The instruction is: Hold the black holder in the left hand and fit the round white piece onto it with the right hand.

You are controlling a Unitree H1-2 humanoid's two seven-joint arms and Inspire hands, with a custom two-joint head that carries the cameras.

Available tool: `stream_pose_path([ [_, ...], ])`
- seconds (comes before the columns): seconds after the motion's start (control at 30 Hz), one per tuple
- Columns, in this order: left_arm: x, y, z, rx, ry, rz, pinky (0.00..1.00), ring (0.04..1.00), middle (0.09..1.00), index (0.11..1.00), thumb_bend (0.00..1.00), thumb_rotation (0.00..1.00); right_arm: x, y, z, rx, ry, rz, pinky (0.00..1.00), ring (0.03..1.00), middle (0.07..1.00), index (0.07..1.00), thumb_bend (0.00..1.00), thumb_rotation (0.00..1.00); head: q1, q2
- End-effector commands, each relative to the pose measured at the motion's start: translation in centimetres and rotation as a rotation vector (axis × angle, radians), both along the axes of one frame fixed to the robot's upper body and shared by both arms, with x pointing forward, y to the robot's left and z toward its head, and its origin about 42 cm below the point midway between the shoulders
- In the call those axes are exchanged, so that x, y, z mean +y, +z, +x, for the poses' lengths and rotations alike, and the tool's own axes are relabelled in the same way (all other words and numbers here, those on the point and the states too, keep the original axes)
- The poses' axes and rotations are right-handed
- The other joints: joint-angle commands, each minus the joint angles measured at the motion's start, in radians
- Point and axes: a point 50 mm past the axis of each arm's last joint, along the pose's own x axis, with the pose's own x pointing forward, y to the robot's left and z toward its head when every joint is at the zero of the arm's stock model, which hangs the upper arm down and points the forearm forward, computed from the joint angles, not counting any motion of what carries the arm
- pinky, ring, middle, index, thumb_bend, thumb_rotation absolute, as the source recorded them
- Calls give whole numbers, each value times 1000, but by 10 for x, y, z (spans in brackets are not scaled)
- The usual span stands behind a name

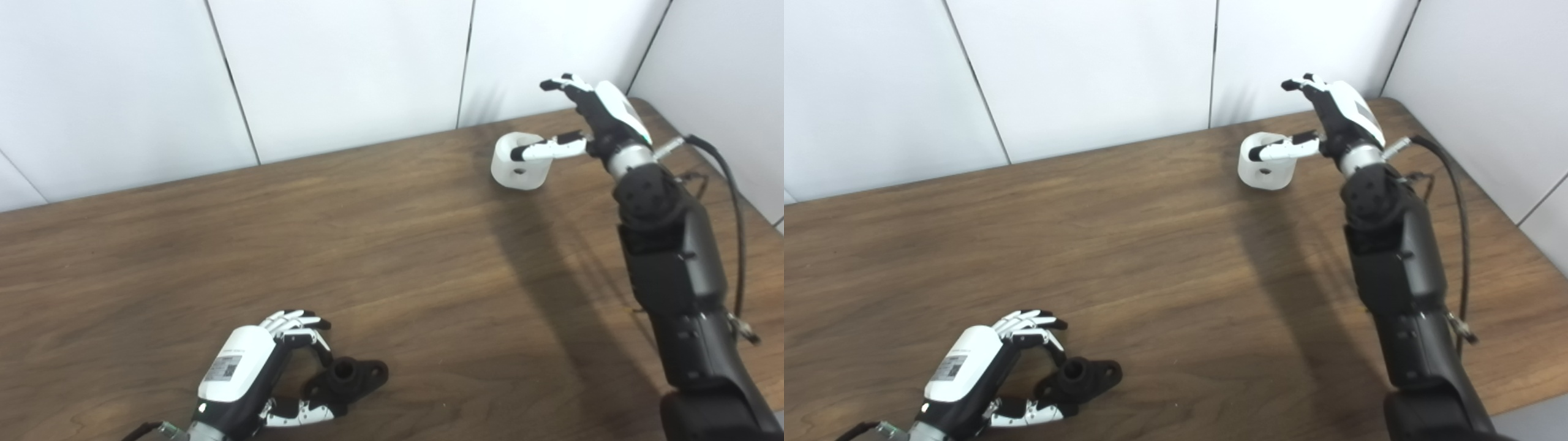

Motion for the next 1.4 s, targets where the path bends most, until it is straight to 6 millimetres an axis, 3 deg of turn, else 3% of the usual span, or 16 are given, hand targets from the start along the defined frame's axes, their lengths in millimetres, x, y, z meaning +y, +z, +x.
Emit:
stream_pose_path([
  [0.0,6,3,1,-6,3,21,882,863,788,487,521,48,-9,28,9,-47,-23,-78,879,1000,993,864,906,346,-1,0],
  [0.23,4,4,1,-1,4,34,881,862,785,487,521,49,-14,22,38,10,-48,-108,904,1000,979,860,946,332,6,-3],
  [0.37,2,6,2,-2,-3,42,880,858,784,486,521,50,-18,18,46,31,-59,-103,925,1000,989,856,994,301,14,0],
  [0.77,-1,9,4,10,-5,58,882,854,782,486,522,51,-21,25,48,90,-56,-149,967,1000,995,840,997,260,22,4],
  [0.93,-3,10,6,29,-2,64,893,857,788,487,522,50,-21,31,48,117,-52,-178,952,1000,978,785,981,258,22,3],
  [1.37,-4,11,6,39,0,69,892,855,788,487,522,51,-30,25,46,153,-69,-185,1000,1000,959,735,952,211,14,1],
])
